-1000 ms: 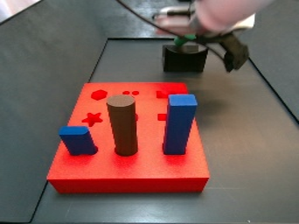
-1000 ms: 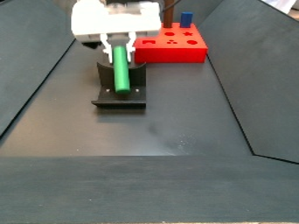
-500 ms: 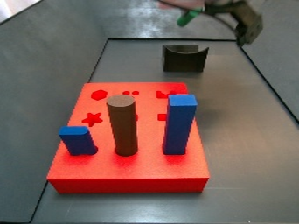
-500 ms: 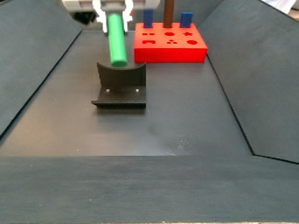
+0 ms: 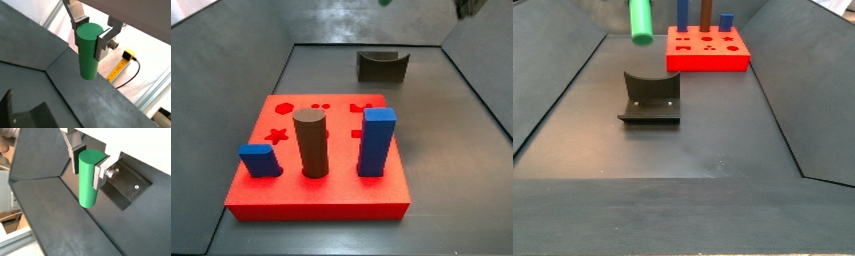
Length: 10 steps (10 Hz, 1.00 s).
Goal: Pick up the round object. Move up. Place the round object on the fixture. Regrasp the round object. Move to above the board. Insert the round object.
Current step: Move to above the board.
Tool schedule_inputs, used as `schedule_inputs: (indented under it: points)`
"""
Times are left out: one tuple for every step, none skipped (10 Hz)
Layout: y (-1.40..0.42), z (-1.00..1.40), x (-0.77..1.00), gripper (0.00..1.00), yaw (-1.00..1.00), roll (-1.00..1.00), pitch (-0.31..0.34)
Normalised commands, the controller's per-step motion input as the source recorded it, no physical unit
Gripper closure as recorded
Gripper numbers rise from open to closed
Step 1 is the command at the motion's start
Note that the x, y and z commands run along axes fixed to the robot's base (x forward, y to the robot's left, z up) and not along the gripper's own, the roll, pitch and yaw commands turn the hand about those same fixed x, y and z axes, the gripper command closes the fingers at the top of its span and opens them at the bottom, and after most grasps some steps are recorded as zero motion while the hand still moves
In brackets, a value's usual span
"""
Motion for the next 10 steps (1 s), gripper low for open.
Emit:
schedule_inputs:
  points:
    - [-0.02,1.00,0.00,1.00,-0.01,-0.05,0.039]
    - [-0.02,1.00,-0.01,1.00,0.00,-0.04,0.060]
    - [-0.02,1.00,-0.01,1.00,0.01,-0.05,0.072]
    - [-0.02,0.88,-0.01,1.00,0.02,-0.05,0.091]
    - [-0.02,0.71,0.00,1.00,0.03,-0.05,0.105]
    - [-0.02,0.47,0.01,1.00,0.05,-0.05,0.126]
    - [-0.02,0.30,0.02,1.00,0.06,-0.05,0.145]
    - [-1.00,0.09,-0.54,1.00,-0.16,-1.00,-0.021]
    - [-1.00,0.05,-0.53,1.00,-0.15,-1.00,-0.023]
    - [-1.00,0.07,-0.57,1.00,-0.15,-1.00,-0.036]
